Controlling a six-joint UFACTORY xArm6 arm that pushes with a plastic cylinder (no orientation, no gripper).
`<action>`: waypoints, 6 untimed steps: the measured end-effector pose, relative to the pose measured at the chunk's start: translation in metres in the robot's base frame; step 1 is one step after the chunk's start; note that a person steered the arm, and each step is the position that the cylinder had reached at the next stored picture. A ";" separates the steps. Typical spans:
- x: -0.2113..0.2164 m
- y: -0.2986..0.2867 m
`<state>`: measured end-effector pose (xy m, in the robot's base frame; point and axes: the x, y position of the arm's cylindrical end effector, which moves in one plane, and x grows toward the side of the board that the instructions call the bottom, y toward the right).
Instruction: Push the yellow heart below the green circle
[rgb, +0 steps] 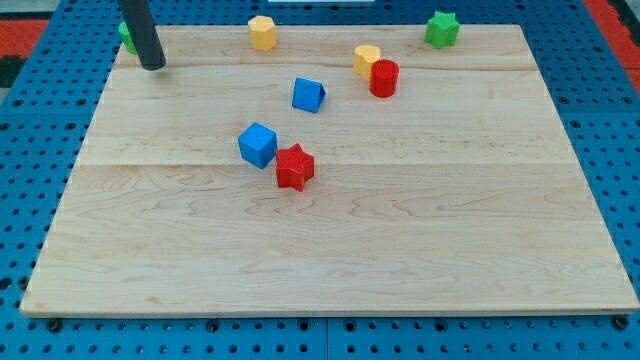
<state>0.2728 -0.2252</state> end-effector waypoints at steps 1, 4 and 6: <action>-0.001 0.027; -0.040 0.359; 0.069 0.333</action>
<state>0.3415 0.1075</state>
